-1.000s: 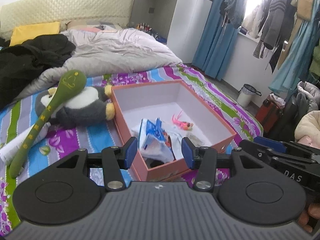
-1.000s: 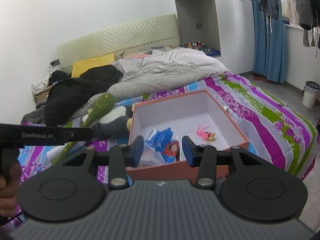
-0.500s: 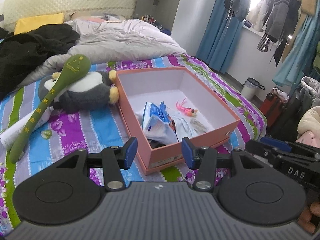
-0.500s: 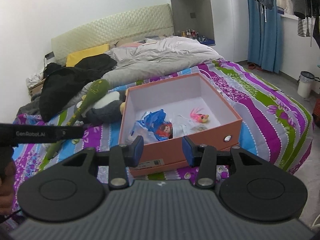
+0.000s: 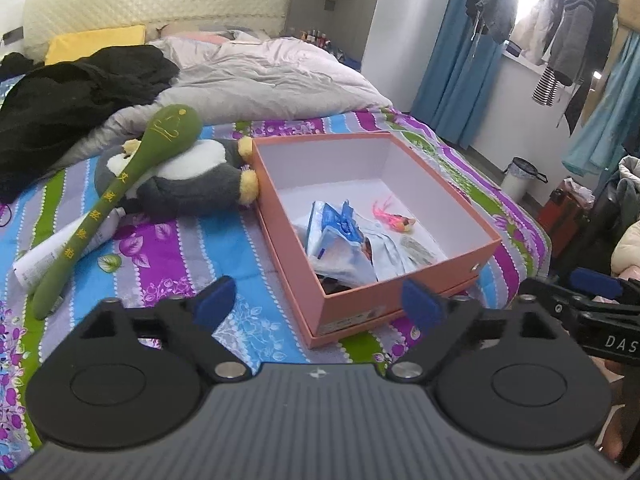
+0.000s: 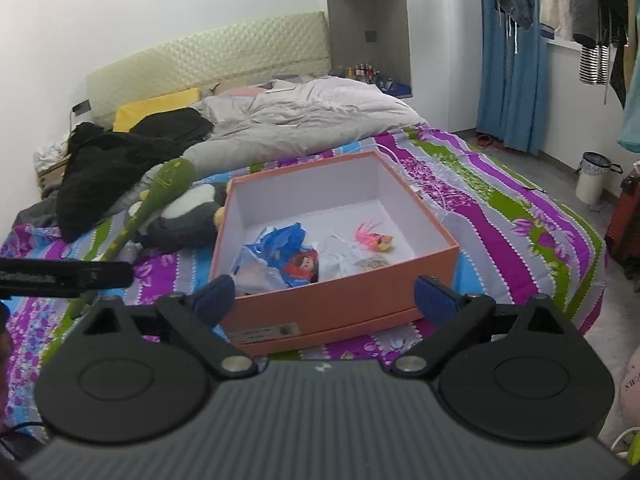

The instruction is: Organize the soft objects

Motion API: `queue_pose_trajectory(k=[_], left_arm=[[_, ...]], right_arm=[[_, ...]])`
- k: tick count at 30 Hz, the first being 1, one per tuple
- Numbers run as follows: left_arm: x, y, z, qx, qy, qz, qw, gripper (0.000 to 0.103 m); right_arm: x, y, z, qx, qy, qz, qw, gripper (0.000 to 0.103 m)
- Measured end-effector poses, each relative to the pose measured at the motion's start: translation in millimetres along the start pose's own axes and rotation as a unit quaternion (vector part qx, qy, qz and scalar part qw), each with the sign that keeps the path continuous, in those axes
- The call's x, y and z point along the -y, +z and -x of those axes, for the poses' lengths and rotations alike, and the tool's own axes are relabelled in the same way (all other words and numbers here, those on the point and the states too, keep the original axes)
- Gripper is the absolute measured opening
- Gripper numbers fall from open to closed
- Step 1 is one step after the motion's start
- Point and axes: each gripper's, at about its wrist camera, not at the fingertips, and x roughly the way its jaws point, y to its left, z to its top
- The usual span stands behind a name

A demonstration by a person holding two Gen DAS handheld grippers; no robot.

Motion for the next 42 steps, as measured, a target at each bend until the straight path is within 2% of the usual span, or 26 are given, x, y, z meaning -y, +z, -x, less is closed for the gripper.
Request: queue_pose_trajectory(k=[9,18,42], left_arm=[[0.5,-0.7,4.1,0.0,-0.01,-0.001,0.9999,0.103],[-5.5,-1.7,4.1,-0.004,0.007,0.015,0.9999,0.103],[-5.3,-1.1,7.3,0.0,0.014,0.009,0.9999,0.103]], right_arm=[[-2.5,0.3,1.7,0.005,0.001,0.008,1.0,0.098],[-4.7,-0.2,0.7,0.008,0.003,0.011,1.0,0.098],[-3.5,-1.3,1.5,0.007,0.011,0.008,1.0,0.098]])
